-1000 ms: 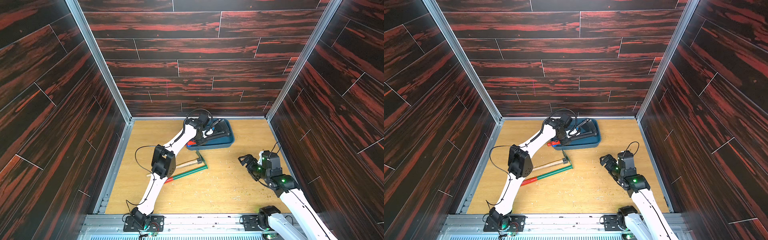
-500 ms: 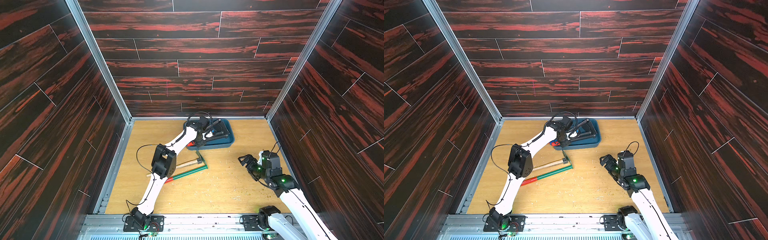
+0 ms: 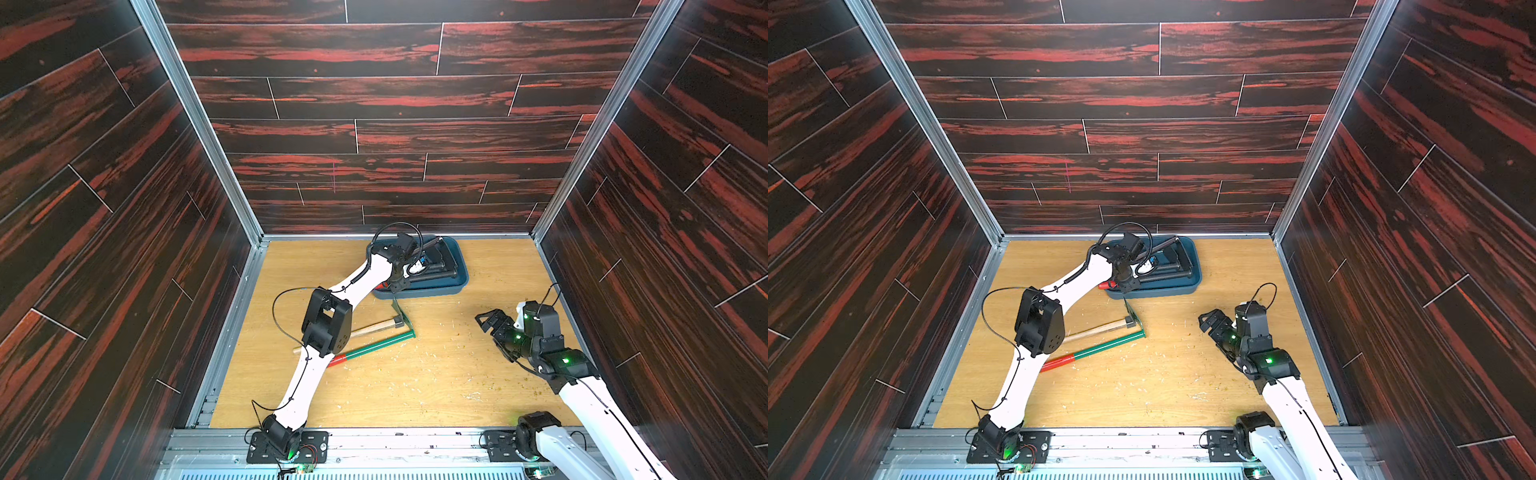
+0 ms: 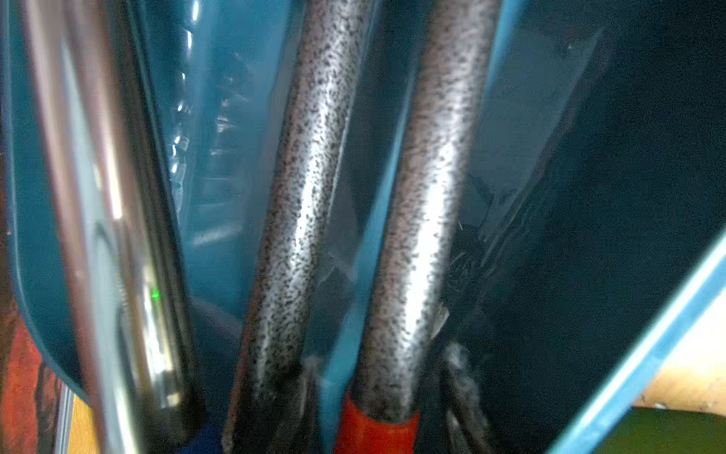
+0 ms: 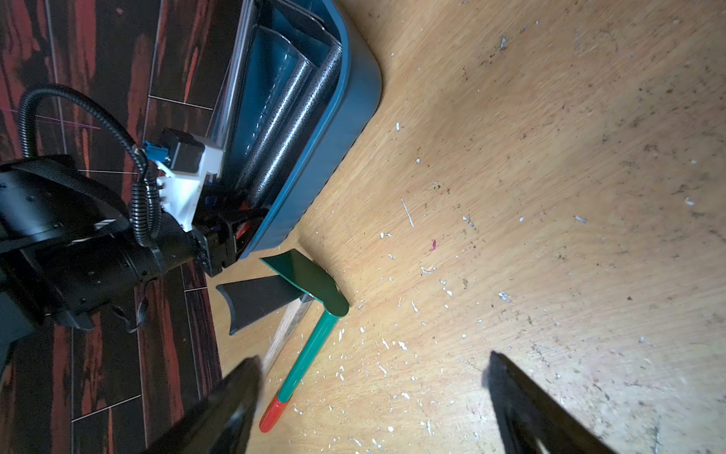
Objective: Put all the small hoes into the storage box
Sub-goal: Place the hoe in the storage box.
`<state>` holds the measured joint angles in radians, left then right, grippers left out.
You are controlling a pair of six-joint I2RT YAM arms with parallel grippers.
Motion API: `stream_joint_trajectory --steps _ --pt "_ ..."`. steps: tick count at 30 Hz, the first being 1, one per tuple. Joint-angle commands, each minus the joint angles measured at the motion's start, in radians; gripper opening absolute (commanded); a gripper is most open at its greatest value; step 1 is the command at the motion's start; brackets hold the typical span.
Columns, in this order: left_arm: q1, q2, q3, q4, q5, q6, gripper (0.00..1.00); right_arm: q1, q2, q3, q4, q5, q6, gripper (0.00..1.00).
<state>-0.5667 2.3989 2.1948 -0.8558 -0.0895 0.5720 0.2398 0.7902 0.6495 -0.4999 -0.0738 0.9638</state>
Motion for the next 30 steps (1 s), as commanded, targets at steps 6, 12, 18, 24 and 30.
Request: stream_joint_trajectory --steps 6,12,18,24,30 --pt "0.002 -0.128 -0.007 0.007 0.01 -0.021 0.55 -0.005 -0.009 0.009 -0.001 -0.027 -0.012 0.92" --pt "0.001 -0.162 0.003 0.02 0.018 -0.046 0.56 -0.004 -0.021 0.006 0.003 -0.039 -0.01 0.92" --pt "0.002 -0.208 -0.012 0.003 0.013 -0.089 0.56 -0.004 -0.019 0.007 0.004 -0.052 -0.017 0.93" --pt "0.003 -0.308 -0.104 0.017 0.032 -0.126 0.56 -0.005 -0.017 -0.006 0.017 -0.072 -0.033 0.93" --pt "0.002 -0.457 -0.289 0.095 0.1 -0.189 0.57 -0.004 -0.017 -0.012 0.022 -0.102 -0.051 0.93"
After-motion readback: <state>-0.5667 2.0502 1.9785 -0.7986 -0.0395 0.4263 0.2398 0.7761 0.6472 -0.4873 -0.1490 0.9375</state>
